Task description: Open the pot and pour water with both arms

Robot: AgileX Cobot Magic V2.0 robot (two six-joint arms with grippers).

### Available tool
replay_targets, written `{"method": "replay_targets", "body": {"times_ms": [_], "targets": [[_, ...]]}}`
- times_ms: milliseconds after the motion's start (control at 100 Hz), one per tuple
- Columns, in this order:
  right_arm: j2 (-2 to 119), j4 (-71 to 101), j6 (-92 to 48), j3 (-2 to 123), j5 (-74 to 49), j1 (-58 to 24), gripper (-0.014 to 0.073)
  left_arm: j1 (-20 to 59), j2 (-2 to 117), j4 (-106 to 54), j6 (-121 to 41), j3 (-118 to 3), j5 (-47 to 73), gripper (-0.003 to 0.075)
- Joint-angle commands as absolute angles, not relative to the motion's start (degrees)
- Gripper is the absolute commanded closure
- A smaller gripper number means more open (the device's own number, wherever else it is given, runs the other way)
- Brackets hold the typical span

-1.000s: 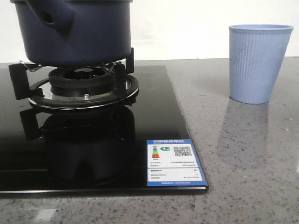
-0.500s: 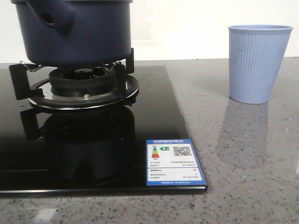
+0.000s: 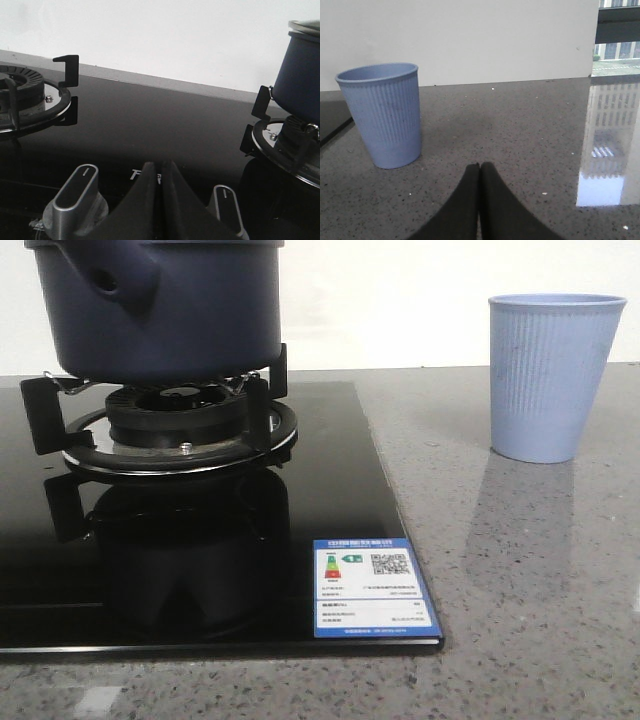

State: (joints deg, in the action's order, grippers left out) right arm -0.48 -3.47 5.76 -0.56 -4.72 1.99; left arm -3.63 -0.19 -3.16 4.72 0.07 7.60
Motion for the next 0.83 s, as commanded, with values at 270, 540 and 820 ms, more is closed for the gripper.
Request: {"method": "replay_targets", "body": {"times_ms": [270,540,820], "targets": [[-1.62,-4.36,5.94,-2.09,-2.39,1.82,0.0667,-3.12,-1.75,-3.73,5.27,1.96,3.26,0.0739],[-1.62,-4.36,5.94,-2.09,-2.39,1.82,0.0667,-3.12,-1.75,-3.73,5.27,1.96,3.26,0.0739],[-1.62,-4.36,5.94,-2.09,-2.39,1.82,0.0667,-3.12,-1.75,-3.73,5.27,1.96,3.26,0.0739]]}}
